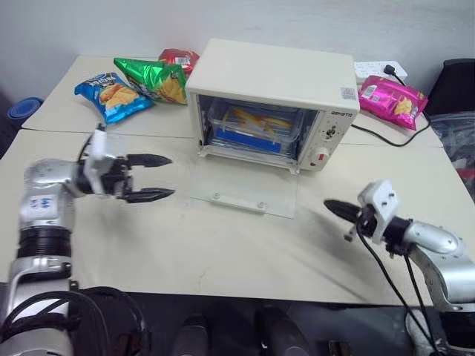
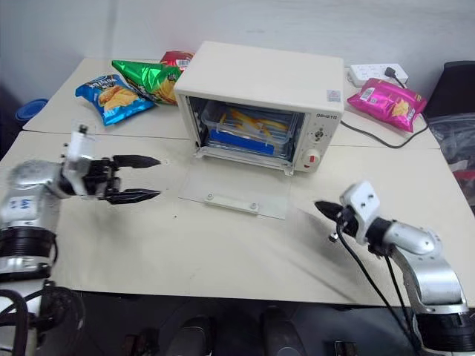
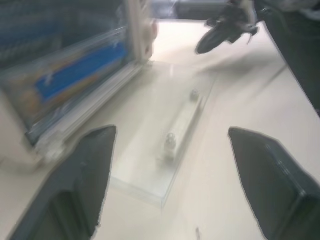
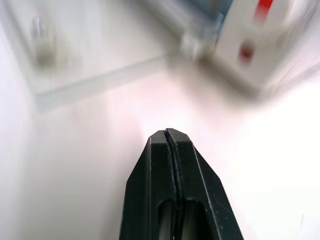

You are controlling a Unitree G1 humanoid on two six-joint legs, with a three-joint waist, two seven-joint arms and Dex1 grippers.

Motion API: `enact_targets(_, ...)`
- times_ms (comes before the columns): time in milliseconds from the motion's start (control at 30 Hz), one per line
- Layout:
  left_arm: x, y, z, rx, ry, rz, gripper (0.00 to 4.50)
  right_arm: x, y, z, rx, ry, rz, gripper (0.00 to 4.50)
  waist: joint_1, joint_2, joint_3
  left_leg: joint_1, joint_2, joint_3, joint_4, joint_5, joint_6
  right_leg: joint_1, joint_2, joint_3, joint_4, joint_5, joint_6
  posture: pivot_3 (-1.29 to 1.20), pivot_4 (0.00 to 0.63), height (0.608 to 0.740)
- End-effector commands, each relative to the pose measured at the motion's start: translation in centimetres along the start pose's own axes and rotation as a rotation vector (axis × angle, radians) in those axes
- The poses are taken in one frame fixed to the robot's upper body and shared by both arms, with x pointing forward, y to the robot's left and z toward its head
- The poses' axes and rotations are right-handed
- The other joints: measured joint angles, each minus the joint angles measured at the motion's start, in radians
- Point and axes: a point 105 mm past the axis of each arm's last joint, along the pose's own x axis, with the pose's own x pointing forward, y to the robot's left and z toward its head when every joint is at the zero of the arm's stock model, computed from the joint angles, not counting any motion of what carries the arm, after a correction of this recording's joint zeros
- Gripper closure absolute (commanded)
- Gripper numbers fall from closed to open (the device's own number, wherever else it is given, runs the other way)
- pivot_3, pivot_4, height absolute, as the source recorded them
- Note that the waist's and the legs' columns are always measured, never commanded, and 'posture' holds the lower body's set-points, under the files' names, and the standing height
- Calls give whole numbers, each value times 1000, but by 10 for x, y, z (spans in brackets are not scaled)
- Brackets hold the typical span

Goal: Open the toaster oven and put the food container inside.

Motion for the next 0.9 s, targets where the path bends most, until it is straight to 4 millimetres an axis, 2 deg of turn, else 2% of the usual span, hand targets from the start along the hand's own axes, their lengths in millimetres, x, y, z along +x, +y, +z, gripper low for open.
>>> enact_targets(33, -9, -12, 12, -32, -14, -110, 18, 10, 14, 8, -30, -128, 99, 4500, -1, 0, 0, 0, 0, 0, 0, 0, 0, 1, 0, 0, 0, 0, 0, 0, 150, 740)
enact_targets(133, -14, -18, 9, -48, -25, -97, 18, 23, 20, 6, -6, -197, 117, 4500, -1, 0, 0, 0, 0, -1, 0, 0, 0, 1, -1, -1, 0, 0, 0, 0, 150, 740)
enact_targets(200, -16, -22, 7, -42, -50, -72, 18, 35, 23, 15, 5, -257, 123, 4500, -5, 0, 0, 0, 1, 0, 0, 0, 0, 1, -1, 0, 0, 0, 0, 0, 150, 740)
enact_targets(267, -18, -24, 8, -90, -87, -44, 18, 42, 33, 24, 3, -283, 176, 4500, -5, 0, 0, 0, 1, -1, 0, 0, -1, 0, -1, 0, 0, 0, 0, 0, 150, 740)
enact_targets(367, -13, -30, 17, -74, -143, -20, 18, 47, 36, 55, 59, -414, 166, 4500, -2, 0, 0, -1, 2, -3, 0, 0, -1, 0, -1, 1, 0, 0, 0, 0, 150, 740)
enact_targets(433, -13, -30, 23, -67, -171, 10, 18, 44, 33, 71, 90, -488, 147, 4500, 0, 0, 0, -2, 2, -5, 0, 1, -3, 0, -2, 1, 0, 0, 0, 0, 150, 740)
enact_targets(567, -18, -23, 23, -103, -184, 144, 18, 20, 13, 114, 224, -688, 75, 4500, 2, 1, 0, -2, 0, -5, 0, 2, -5, 0, -4, 1, -1, 0, 0, 0, 150, 740)
enact_targets(667, -19, -21, 14, -63, -156, 226, 18, 1, -6, 144, 246, -794, 16, 4500, 2, 1, 0, -2, -1, -5, -1, 2, -4, 0, -6, -1, -1, 0, 0, 0, 150, 740)
enact_targets(733, -19, -21, 1, 39, -87, 264, 18, -14, -19, 163, 238, -850, -33, 4500, 2, 1, 0, -2, -1, -5, -1, 2, -4, 1, -6, -1, -1, 0, 0, 0, 150, 740)
enact_targets(800, -20, -25, -9, 77, -27, 261, 18, -18, -15, 167, 166, -804, -25, 4500, 3, 1, 0, -2, -1, -5, -1, 2, -4, 0, -6, -1, -1, 0, 0, 0, 150, 740)
enact_targets(900, -26, -26, -25, 103, 39, 306, 18, -21, 2, 147, -22, -631, 16, 4500, 4, 1, 0, -2, -1, -5, -3, 2, -3, 0, -6, -1, -4, 0, 0, 0, 150, 740)
